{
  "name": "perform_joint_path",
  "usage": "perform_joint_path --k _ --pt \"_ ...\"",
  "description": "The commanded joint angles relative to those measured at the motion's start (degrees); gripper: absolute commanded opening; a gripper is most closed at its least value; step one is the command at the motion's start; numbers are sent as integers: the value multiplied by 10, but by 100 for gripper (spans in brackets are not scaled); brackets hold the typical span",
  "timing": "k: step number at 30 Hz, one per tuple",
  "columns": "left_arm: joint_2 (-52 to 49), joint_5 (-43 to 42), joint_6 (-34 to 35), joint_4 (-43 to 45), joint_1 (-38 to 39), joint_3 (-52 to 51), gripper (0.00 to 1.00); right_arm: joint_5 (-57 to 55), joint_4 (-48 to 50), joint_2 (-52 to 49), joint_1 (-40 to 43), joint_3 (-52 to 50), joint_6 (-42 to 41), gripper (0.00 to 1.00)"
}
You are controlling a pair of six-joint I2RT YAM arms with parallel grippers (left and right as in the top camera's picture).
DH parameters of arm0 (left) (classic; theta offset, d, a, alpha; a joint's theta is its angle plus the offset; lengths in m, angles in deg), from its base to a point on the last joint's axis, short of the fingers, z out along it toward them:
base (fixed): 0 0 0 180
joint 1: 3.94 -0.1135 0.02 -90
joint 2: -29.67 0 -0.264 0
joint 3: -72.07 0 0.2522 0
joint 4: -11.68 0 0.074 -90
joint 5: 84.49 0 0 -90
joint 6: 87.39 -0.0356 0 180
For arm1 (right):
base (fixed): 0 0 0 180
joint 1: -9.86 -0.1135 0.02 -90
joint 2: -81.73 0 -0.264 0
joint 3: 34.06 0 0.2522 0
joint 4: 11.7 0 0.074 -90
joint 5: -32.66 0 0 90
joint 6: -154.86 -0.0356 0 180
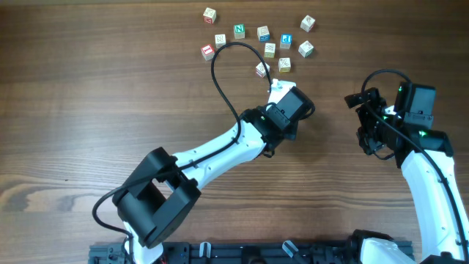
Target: Form a tower
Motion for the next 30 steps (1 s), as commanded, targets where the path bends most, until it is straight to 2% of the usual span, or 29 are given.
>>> perform_joint_path --k 1,12,16,27,30 --pt "-12 11 -7 4 -2 8 30 -4 1 -5 -1 7 -5 100" --pt "-13 19 -7 8 -2 8 33 -4 1 -5 -1 7 -5 100" --pt "-13 19 -7 8 -2 8 36 -4 1 -5 -1 7 -4 100" --pt "-13 19 -7 8 -2 8 35 -4 1 -5 -1 7 -4 100" --pt "-13 19 -7 9 -2 8 45 -4 1 -5 -1 7 -4 100"
